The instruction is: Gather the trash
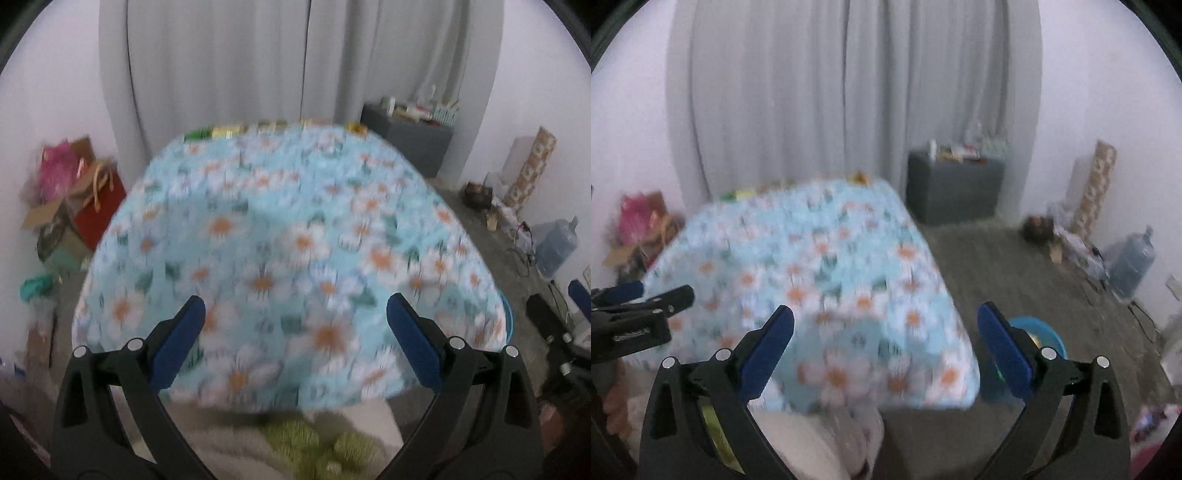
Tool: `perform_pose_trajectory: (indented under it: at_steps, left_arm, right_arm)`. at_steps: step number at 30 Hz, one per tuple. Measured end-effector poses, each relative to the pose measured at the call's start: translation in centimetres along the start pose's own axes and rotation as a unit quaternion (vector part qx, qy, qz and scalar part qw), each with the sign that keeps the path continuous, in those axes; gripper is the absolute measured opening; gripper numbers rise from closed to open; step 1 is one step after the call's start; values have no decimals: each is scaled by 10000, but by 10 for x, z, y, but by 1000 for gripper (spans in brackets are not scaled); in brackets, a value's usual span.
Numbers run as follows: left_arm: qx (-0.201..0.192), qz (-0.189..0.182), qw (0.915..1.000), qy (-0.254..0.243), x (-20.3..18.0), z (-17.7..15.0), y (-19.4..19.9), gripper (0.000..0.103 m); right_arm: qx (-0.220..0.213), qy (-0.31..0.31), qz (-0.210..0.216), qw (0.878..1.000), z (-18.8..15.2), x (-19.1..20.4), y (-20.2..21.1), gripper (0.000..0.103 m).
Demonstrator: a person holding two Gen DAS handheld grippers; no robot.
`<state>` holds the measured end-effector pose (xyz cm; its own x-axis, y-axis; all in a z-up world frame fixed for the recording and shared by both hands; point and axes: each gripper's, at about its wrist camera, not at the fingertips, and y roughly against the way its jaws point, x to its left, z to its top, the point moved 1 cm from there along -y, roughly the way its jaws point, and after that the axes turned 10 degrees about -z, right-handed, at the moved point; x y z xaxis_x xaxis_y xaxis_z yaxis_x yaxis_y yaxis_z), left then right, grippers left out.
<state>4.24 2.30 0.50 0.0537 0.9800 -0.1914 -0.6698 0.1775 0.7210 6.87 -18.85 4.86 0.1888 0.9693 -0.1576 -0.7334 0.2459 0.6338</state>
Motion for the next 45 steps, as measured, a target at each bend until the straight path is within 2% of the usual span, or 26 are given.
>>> perform_pose_trajectory:
  at_steps: [5, 10, 20, 28, 45]
  left_arm:
    - [511, 68, 9986, -72, 0, -23, -13, 94]
    - [458, 234, 9986, -99, -1, -26, -9, 94]
    - [371, 426, 9980, -268, -11, -20, -7, 94]
    - [495, 365, 9973, -391, -19, -19, -15, 94]
    - [570, 357, 9968, -425, -22, -20, -19, 94]
  right_arm:
    - [566, 28, -271, 9980, -33, 6, -7, 97]
    - [757, -6, -414, 9963, -50, 6, -11, 97]
    - [894, 53, -611, 9941, -53, -6, -22, 97]
    - [964, -67, -808, 9920, -54, -21, -27, 97]
    - [957, -146, -826, 9919, -56, -25, -27, 97]
